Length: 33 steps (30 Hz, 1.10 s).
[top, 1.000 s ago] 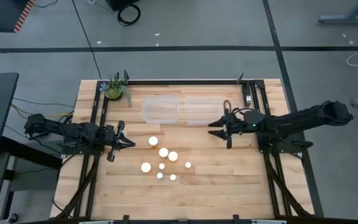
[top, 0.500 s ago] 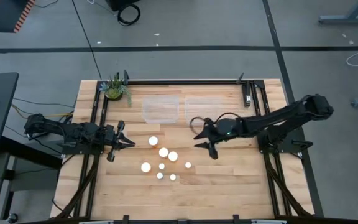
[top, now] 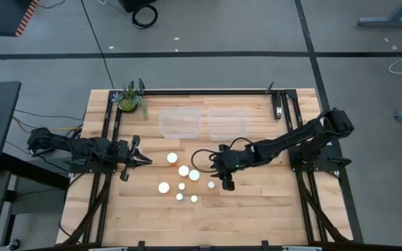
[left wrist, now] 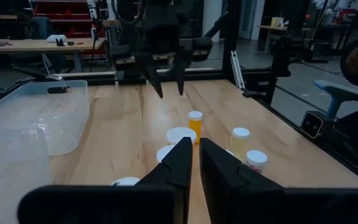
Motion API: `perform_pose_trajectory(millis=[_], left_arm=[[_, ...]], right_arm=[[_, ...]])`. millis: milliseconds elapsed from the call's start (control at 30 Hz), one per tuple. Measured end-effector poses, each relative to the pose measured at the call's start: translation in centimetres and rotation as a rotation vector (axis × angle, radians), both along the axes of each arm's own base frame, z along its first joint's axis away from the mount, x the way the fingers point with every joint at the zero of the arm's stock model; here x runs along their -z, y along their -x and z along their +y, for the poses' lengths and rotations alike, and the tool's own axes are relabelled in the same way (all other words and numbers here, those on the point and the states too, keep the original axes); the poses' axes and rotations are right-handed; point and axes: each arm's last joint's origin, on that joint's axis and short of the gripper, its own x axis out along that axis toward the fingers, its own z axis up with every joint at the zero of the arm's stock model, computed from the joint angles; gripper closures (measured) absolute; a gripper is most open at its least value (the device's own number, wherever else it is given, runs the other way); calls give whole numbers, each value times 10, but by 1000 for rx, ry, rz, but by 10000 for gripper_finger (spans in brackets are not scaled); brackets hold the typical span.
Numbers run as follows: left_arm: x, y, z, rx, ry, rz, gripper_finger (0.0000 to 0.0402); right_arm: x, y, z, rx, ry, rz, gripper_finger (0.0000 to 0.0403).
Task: Pick and place medicine bottles into bin by pill shape (circle, oval)
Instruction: Put the small orange pill bottle into the right transparent bin
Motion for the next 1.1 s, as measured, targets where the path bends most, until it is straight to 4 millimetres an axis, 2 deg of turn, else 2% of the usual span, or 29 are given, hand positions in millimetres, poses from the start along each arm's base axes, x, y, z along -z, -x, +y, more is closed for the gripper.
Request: perform_pose_trajectory(millis=[400, 567, 800, 933, 1100], left_arm=[[0, 0, 0, 0, 0, -1, 368], [0, 0, 0, 0, 0, -1, 362], [0, 0, 0, -1, 0, -2, 368], [0, 0, 0, -1, 0, -1, 371], [0, 0, 0, 0, 0, -1, 366]], right_arm=[[-4, -26, 37, -17, 80, 102, 235], [-4, -39, 43, -21, 100, 163, 226], [-4, -55, 49, -20, 118, 248, 179], [5, -59, 50, -21, 119, 299, 158], [14, -59, 51, -11, 101, 337, 152]])
